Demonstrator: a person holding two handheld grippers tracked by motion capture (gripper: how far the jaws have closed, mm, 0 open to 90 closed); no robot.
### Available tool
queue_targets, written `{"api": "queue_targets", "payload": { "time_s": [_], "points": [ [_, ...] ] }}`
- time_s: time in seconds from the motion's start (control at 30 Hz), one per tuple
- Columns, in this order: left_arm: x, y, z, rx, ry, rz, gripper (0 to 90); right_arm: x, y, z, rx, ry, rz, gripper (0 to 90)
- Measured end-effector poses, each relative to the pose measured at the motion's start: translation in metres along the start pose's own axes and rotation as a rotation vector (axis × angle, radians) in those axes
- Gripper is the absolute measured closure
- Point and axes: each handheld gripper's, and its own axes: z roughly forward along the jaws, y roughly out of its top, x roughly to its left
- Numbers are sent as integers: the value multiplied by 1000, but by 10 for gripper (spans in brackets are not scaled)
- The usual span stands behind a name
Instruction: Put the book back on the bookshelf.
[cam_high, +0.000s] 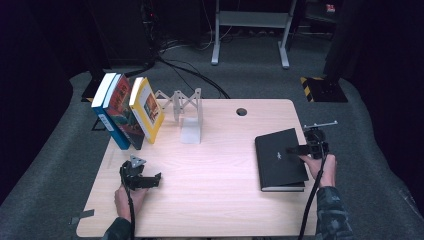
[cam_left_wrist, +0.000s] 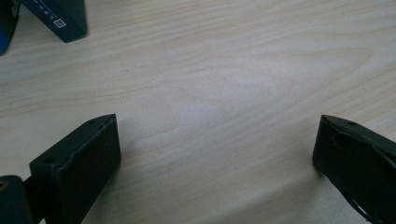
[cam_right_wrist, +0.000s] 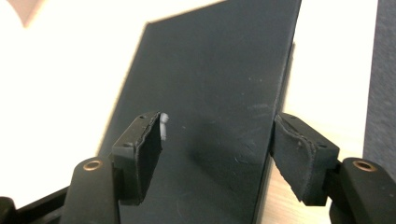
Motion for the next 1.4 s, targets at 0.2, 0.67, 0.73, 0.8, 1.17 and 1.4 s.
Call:
{"api": "queue_targets", "payload": {
  "time_s": [0.2,0.67,0.73,0.8,1.17,1.4],
  "points": [
    [0,0,0,5,0,4,8,21,20,-15,-34,74,-34,385],
    [0,0,0,-3,1,4,14,51,60,9,28,34,-46,535],
    [0,0,0,-5,0,3,15,49,64,11,33,36,-37,566],
    [0,0,0,-4,0,3,15,49,69,13,35,29,-29,590],
    [0,0,0,-1,0,4,15,56,90,33,56,42,-23,672],
    [0,0,0,-3,-2,5,20,60,100,40,114,-10,-34,790]
  ]
}}
